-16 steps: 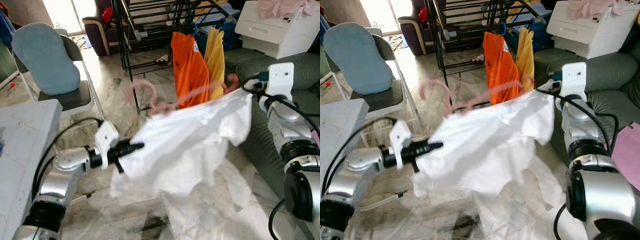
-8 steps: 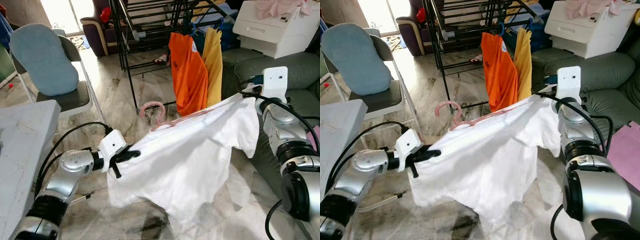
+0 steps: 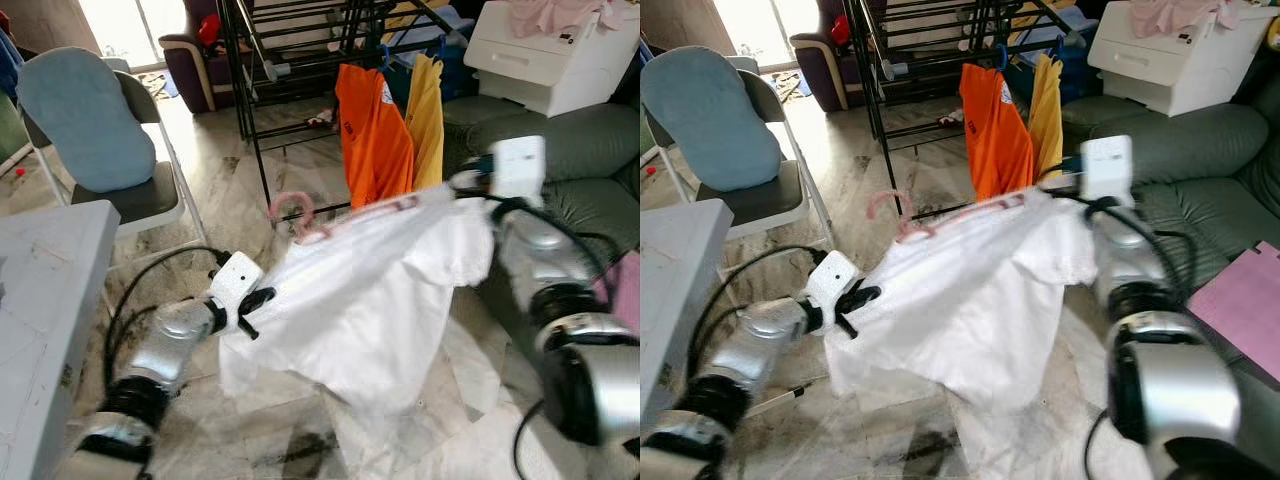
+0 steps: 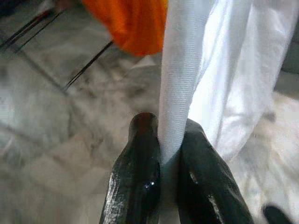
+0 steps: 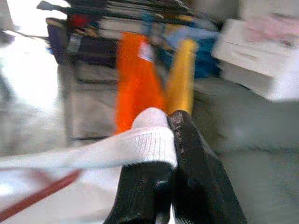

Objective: Hang hanger

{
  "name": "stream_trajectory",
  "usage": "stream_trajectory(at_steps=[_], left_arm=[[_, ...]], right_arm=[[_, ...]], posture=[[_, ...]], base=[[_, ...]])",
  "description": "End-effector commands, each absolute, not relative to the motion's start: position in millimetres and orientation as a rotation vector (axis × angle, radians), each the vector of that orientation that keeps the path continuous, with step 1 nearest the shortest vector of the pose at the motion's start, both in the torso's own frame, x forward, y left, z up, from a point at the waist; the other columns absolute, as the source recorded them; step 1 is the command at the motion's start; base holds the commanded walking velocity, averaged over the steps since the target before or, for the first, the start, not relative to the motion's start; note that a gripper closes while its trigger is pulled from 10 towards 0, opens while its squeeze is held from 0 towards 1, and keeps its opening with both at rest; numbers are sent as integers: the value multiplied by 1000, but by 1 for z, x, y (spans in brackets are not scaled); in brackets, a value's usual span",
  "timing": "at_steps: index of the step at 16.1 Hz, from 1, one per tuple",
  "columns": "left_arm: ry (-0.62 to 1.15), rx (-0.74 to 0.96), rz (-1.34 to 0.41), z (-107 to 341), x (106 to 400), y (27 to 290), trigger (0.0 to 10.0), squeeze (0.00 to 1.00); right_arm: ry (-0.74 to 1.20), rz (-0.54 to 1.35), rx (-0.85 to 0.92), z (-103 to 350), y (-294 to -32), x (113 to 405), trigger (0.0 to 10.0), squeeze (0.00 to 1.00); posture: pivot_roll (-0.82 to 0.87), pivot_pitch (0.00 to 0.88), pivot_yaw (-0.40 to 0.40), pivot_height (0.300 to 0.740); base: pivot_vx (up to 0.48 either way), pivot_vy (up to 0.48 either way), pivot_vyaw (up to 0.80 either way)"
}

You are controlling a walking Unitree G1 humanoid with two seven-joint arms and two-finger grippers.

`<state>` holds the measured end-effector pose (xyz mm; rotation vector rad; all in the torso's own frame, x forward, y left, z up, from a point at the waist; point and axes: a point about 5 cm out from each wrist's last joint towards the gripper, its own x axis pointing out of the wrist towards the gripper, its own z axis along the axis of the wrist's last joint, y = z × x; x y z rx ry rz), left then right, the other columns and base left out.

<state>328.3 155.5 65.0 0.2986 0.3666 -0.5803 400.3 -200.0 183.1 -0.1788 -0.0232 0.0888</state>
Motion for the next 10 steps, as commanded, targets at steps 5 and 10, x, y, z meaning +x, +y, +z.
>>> stream_trajectory(at_steps=[5, 10], left_arm=[[296, 93, -346, 76, 345, 139, 0, 0], [297, 3, -194, 81, 354, 143, 0, 0]], right_arm=[[-119, 341, -198, 184, -142, 397, 0, 0], [-34, 724, -261, 150, -110, 372, 0, 0]], posture=[[-94, 0, 22, 740], [-102, 0, 21, 740]], base=[[0, 0, 0], [0, 0, 0]])
